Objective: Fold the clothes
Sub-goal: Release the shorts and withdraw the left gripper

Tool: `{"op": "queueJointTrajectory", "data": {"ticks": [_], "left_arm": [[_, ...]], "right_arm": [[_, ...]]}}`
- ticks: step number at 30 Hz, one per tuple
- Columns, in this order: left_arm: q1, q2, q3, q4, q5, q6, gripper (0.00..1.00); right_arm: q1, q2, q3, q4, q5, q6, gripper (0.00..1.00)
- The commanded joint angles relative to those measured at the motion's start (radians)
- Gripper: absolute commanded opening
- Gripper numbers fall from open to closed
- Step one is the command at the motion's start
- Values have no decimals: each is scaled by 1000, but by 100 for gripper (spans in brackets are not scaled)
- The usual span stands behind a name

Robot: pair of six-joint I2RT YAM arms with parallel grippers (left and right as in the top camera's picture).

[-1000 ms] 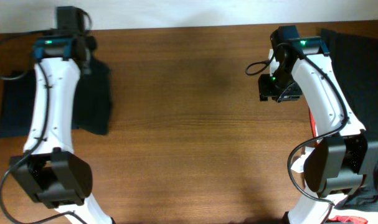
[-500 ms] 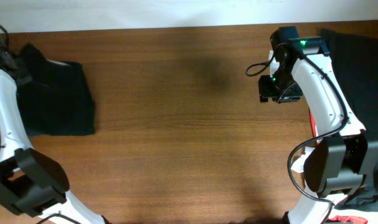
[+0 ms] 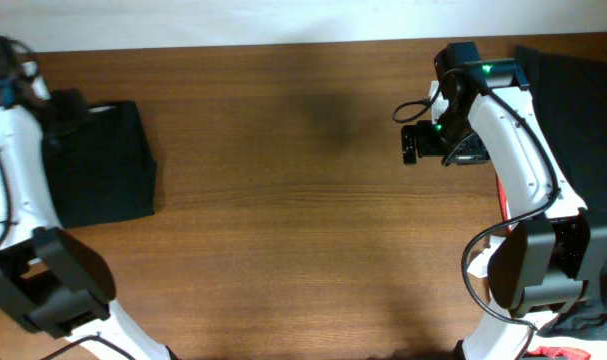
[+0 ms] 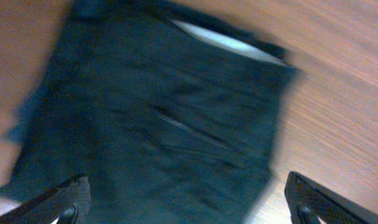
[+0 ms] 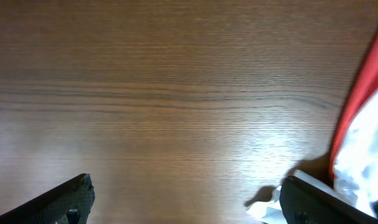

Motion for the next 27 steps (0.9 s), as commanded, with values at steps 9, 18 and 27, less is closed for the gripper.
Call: {"op": "queueJointTrajectory", "data": {"ticks": [9, 18, 27], "left_arm": [[-424, 13, 15, -549, 90, 12, 99], [-431, -177, -206, -608, 133, -10, 99], [-431, -1001, -750, -100, 88, -10, 99]], "right_arm": [[-6, -4, 7, -256, -154, -4, 99], [-6, -184, 7, -318, -154, -22, 99], [-6, -751, -290, 57, -69, 31, 98]]}}
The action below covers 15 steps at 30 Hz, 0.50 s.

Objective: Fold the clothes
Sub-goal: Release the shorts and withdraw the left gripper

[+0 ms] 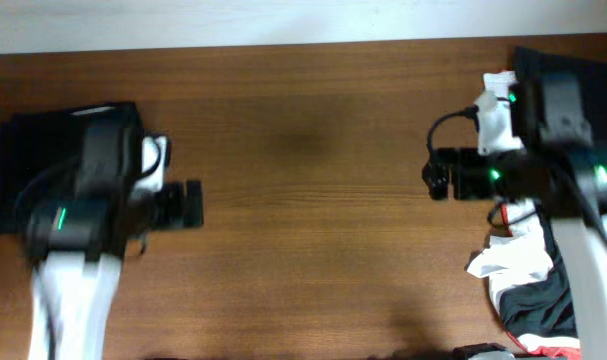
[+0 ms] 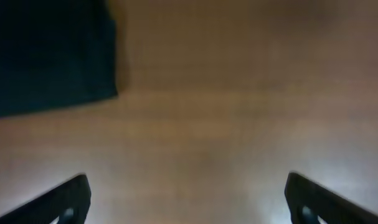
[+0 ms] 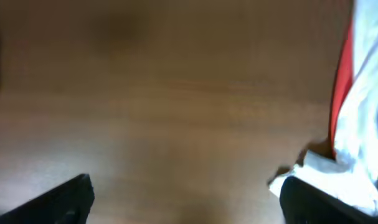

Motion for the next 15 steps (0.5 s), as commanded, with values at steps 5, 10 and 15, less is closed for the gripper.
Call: {"op": "queueJointTrajectory", "data": {"ticks": [5, 10, 15], "left_arm": [[1, -479, -289, 78, -6, -57, 99], [1, -583, -319, 66, -6, -91, 99], [1, -583, -319, 58, -6, -91, 99]], "right_arm": [[-6, -472, -519, 264, 122, 2, 99], [-6, -610, -683, 269, 146, 3, 99], [-6, -575, -682, 270, 146, 3, 99]]}}
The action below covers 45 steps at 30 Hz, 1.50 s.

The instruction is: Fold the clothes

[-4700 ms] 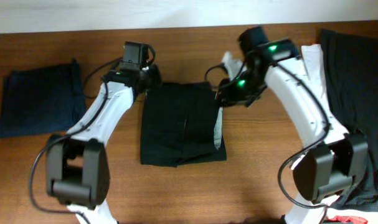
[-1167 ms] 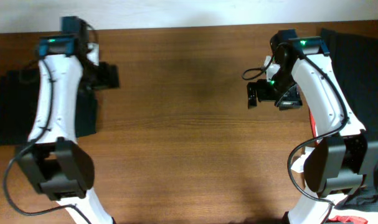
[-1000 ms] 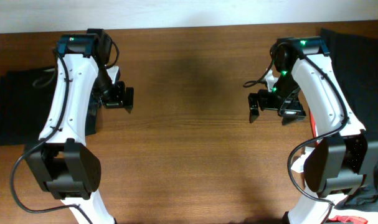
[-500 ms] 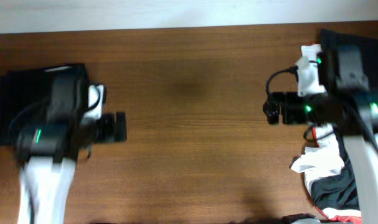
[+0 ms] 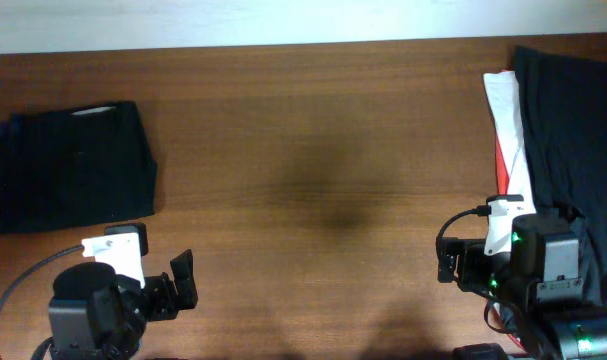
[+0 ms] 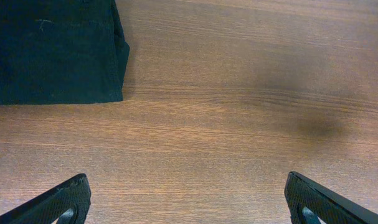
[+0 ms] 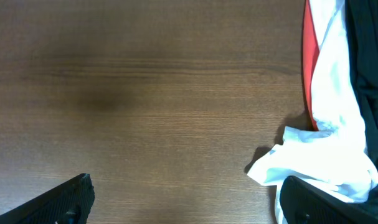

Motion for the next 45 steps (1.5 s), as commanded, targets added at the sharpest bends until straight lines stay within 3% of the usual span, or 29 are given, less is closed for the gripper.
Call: {"op": "queueJointTrajectory", "data": {"ticks": [1, 9, 18, 24, 27, 32, 39, 45], "left_arm": [[1, -2, -9, 1, -7, -12, 99], [1, -2, -9, -6, -6, -12, 99], [1, -2, -9, -6, -7, -12, 99], [1, -2, -9, -6, -7, -12, 99], [1, -2, -9, -6, -7, -12, 99], [1, -2, -9, -5, -7, -12, 99], [1, -2, -9, -6, -7, -12, 99], [1, -2, -9, -6, -7, -12, 99]], "right_arm": [[-6, 21, -5, 3, 15, 0, 99], [-6, 57, -8, 3, 110, 0, 99], [-6, -232, -25, 34, 143, 0, 99], [-6, -546, -355, 373, 86, 0, 99], [-6, -692, -619, 667, 24, 0, 99], [-6, -708, -921, 1141, 24, -8, 99], [-6, -708, -938, 1038, 32, -229, 99], [-6, -708, -938, 1040, 30, -229, 99]]}}
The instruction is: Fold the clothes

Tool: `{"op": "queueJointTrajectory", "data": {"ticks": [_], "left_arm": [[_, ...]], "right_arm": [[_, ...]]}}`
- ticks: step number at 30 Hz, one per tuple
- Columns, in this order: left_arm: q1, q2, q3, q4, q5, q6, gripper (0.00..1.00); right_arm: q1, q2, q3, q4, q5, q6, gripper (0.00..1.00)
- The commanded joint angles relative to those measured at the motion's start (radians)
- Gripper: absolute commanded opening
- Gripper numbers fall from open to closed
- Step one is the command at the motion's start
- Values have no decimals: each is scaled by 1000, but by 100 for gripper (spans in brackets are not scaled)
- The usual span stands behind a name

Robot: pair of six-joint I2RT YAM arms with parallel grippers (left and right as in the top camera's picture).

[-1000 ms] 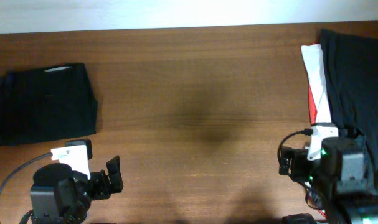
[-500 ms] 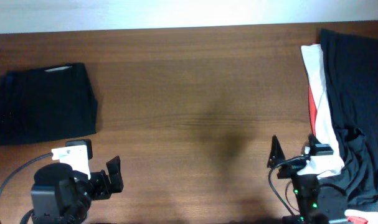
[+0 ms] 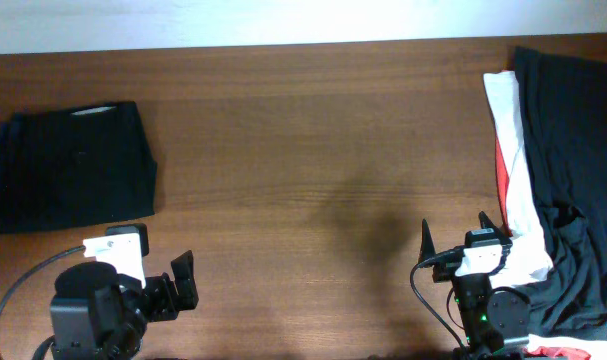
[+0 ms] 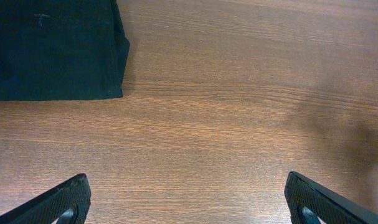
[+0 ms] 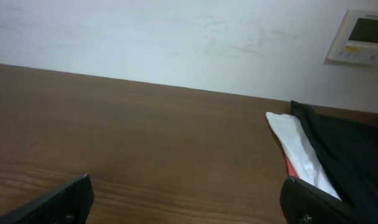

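Observation:
A folded black garment [image 3: 71, 165] lies flat at the table's far left, and its right edge shows in the left wrist view [image 4: 51, 46]. An unfolded pile lies along the right edge: a black garment [image 3: 573, 150] over a white and red one [image 3: 511, 170]; the right wrist view shows the white one [image 5: 301, 152]. My left gripper [image 3: 186, 283] hangs open and empty by the near left edge, high over bare wood [image 4: 189, 199]. By the near right edge, my right gripper [image 3: 457, 232] is open and empty, pointing across the table [image 5: 189, 199].
The brown wooden table [image 3: 313, 130] stretches between the two garment areas. A white wall with a small control panel [image 5: 360, 37] stands behind the table's far edge. The right arm's base [image 3: 488, 320] sits close to the pile's near end.
My right gripper has tipped up: its camera looked straight down at the table and pile, and now looks level across the table to the wall. The left arm has not moved.
First my left gripper stood open over the folded black garment and my right one open at the far right. Then both were nearer the table's middle. Then both sat open at the near edge, looking down. Now the right one points level; the folded garment lies unchanged.

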Motion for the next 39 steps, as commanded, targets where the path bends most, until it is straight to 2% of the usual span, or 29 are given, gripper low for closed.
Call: {"op": "queueJointTrajectory", "data": {"ticks": [1, 19, 24, 27, 29, 30, 33, 36, 37, 39], "left_arm": [[1, -2, -2, -1, -7, -9, 99], [1, -6, -4, -1, -7, -9, 99], [-10, -124, -95, 7, -69, 10, 99], [-30, -295, -333, 187, -87, 11, 99], [-30, -448, -567, 413, -78, 10, 99], [-30, -489, -630, 486, -74, 10, 99], [-30, -582, -805, 753, -70, 32, 99], [-30, -582, -967, 1109, -51, 138, 99], [-32, -582, -1005, 1160, -42, 137, 99], [-32, -582, -999, 1078, -36, 163, 99]], "right_arm": [[-6, -10, -5, -7, -2, -15, 99], [-6, -10, -5, -7, -2, -15, 99], [-6, -10, -5, -7, -2, -15, 99], [-6, -10, -5, -7, -2, -15, 99], [-6, -10, -5, -7, -2, -15, 99], [-6, -10, -5, -7, -2, -15, 98], [-6, -10, -5, -7, -2, -15, 99], [-6, -10, -5, -7, -2, -15, 99], [-6, -10, -5, -7, -2, -15, 99], [-6, -10, -5, -7, -2, -15, 99]]}}
